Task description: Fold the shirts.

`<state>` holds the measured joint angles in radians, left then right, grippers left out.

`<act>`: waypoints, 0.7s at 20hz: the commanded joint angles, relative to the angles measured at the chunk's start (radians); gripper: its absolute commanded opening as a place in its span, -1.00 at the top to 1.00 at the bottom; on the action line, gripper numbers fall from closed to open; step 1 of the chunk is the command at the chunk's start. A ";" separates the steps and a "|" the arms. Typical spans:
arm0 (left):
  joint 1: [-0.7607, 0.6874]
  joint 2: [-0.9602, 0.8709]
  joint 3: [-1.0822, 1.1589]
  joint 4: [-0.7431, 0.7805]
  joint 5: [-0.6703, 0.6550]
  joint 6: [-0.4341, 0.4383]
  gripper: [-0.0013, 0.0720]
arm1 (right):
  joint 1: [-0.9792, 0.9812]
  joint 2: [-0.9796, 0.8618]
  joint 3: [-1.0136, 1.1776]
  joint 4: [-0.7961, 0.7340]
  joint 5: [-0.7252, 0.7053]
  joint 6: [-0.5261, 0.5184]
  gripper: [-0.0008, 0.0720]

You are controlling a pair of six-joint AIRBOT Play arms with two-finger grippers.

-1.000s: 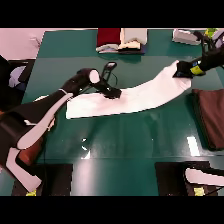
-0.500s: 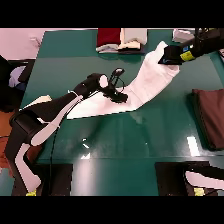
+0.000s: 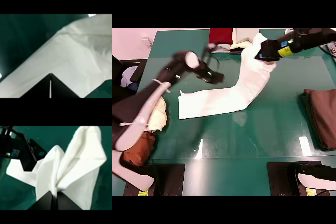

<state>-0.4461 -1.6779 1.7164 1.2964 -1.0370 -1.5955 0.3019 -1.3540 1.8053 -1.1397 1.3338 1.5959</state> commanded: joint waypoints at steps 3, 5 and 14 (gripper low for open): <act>0.182 0.256 0.003 0.186 -0.075 0.008 0.90 | 0.180 -0.108 0.003 0.103 -0.197 0.004 0.93; 0.234 0.333 0.003 0.197 -0.092 0.025 0.90 | 0.288 -0.190 0.003 0.100 -0.289 0.004 0.92; 0.267 0.467 0.003 0.212 -0.183 0.034 0.90 | 0.568 -0.550 0.110 0.089 -0.627 -0.012 0.01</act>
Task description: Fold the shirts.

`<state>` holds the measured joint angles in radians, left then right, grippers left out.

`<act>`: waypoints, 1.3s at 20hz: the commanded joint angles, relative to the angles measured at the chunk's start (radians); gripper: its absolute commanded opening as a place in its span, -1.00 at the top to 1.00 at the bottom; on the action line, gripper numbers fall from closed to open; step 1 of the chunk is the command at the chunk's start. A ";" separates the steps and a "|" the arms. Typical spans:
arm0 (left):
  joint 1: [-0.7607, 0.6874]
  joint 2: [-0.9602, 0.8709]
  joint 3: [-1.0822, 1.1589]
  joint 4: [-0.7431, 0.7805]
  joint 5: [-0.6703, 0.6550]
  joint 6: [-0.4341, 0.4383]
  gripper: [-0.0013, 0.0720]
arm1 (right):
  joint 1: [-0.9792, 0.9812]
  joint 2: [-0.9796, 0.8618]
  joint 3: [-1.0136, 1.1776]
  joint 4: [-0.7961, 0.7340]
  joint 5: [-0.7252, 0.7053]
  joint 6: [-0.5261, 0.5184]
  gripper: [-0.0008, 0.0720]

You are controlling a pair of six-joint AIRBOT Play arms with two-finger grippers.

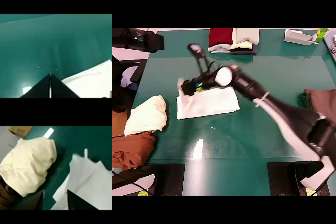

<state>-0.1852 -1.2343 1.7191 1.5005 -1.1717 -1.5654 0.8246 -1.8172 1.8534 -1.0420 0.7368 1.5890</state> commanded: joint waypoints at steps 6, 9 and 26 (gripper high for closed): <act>0.006 0.023 0.000 0.007 -0.120 0.030 0.90 | -0.137 0.066 0.031 -0.249 0.268 0.002 0.01; 0.006 0.022 0.000 -0.005 -0.117 0.031 0.90 | -0.280 0.167 -0.111 -0.269 0.381 0.046 0.00; 0.006 0.016 -0.001 -0.046 -0.119 0.056 0.90 | -0.361 -0.127 -0.114 -0.076 0.452 0.183 -0.63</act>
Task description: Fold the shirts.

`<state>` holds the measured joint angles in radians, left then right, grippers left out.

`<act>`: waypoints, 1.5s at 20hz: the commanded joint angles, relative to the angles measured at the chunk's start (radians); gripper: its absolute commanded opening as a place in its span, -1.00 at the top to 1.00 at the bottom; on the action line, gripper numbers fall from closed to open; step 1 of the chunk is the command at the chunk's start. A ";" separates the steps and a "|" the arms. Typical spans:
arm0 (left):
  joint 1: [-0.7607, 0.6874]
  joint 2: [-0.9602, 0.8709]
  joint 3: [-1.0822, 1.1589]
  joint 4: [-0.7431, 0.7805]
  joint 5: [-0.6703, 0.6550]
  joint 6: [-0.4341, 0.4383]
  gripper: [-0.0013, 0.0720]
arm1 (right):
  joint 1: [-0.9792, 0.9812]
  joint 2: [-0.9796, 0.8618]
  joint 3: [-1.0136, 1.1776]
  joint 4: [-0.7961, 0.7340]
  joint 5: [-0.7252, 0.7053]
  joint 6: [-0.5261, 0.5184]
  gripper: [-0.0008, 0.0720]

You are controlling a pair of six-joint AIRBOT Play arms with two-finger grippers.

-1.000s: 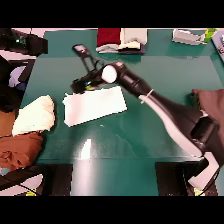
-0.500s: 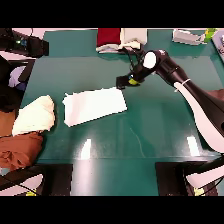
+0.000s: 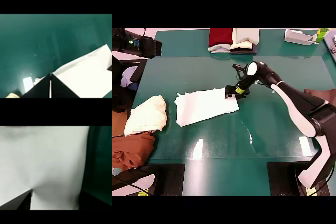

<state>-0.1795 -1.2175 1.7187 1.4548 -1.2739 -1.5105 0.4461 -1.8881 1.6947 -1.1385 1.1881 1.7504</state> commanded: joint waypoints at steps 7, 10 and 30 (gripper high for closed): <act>-0.043 0.000 0.000 -0.014 -0.019 0.011 0.91 | 0.041 -0.047 0.138 -0.092 0.013 -0.004 0.92; -0.157 0.000 0.000 -0.010 -0.010 0.034 0.90 | -0.027 0.057 0.179 -0.223 0.053 -0.005 0.92; -0.264 0.000 0.000 -0.023 0.059 -0.008 0.90 | -1.096 0.415 0.180 -0.232 0.328 -0.017 0.92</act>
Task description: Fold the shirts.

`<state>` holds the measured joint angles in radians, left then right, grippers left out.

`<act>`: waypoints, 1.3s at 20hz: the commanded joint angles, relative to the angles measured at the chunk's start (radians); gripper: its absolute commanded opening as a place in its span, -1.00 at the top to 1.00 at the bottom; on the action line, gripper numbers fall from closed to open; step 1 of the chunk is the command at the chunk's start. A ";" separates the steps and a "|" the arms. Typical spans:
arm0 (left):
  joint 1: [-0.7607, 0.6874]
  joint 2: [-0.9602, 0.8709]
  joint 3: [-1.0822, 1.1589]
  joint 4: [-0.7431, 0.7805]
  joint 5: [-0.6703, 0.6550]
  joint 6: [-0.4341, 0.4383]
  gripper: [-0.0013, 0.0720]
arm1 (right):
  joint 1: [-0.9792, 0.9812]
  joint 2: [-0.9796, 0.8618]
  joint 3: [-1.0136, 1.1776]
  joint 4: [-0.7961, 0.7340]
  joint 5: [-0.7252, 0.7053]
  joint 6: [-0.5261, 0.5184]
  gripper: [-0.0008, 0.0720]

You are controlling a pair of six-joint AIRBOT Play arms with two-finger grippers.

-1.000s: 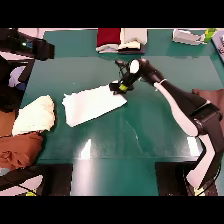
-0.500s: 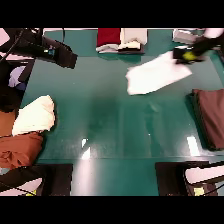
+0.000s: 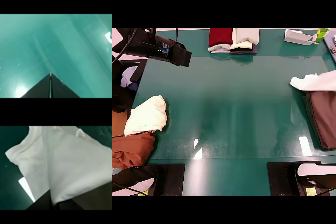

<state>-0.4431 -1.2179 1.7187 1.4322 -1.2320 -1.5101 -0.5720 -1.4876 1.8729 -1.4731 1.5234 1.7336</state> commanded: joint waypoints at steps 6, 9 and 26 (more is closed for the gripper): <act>-0.001 0.001 0.000 0.000 0.019 -0.008 0.90 | -0.089 0.175 0.002 0.119 -0.155 0.010 0.92; -0.001 0.001 0.000 0.000 0.018 -0.008 0.90 | -0.099 0.238 0.002 0.115 -0.124 0.016 0.92; -0.001 0.001 0.000 0.000 -0.059 0.023 0.90 | -0.361 0.607 -0.853 -0.127 -0.113 0.014 0.92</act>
<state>-0.4435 -1.2179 1.7187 1.4326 -1.2736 -1.4979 -0.8913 -0.9394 1.1988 -1.5608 1.4860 1.7500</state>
